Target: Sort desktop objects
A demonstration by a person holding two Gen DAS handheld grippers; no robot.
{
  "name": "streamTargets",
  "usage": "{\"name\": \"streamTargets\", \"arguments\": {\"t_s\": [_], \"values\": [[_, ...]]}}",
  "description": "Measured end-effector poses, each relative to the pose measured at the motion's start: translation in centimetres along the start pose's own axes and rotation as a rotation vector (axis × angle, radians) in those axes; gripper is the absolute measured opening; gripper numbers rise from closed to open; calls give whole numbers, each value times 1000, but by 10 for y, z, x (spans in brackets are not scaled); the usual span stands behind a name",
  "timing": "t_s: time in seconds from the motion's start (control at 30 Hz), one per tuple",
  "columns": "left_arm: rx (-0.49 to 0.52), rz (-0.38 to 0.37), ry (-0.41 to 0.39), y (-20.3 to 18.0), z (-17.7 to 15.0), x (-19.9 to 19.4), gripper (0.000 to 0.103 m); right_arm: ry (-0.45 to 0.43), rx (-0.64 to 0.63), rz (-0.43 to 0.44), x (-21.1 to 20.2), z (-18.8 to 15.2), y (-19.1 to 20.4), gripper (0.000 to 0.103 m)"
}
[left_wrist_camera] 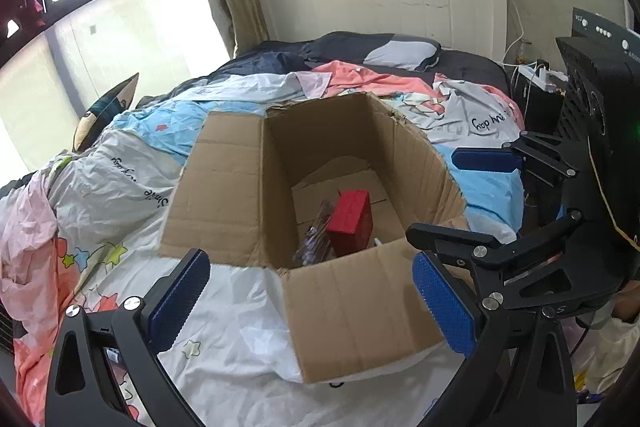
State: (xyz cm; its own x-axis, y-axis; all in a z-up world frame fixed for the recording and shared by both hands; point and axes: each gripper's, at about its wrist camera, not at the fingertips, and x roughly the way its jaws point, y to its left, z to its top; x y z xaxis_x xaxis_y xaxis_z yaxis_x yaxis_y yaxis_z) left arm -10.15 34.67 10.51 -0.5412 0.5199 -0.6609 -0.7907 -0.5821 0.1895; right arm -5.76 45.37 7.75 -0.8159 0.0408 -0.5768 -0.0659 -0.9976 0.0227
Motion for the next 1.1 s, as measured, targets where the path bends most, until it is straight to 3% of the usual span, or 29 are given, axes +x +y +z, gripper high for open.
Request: {"name": "streamTargets", "arguments": {"t_s": [0.2,0.67,1.1], "values": [[-18,13,-9,15,-16,-15,103,-1,-26,3,-1,2,21,79],[-164,64,-19,75,-64,-55,103,17,-108,33,7,2,81,79],[-304,226,22,121,-124,-70,103,78,-134,101,32,-5,140,79]]}}
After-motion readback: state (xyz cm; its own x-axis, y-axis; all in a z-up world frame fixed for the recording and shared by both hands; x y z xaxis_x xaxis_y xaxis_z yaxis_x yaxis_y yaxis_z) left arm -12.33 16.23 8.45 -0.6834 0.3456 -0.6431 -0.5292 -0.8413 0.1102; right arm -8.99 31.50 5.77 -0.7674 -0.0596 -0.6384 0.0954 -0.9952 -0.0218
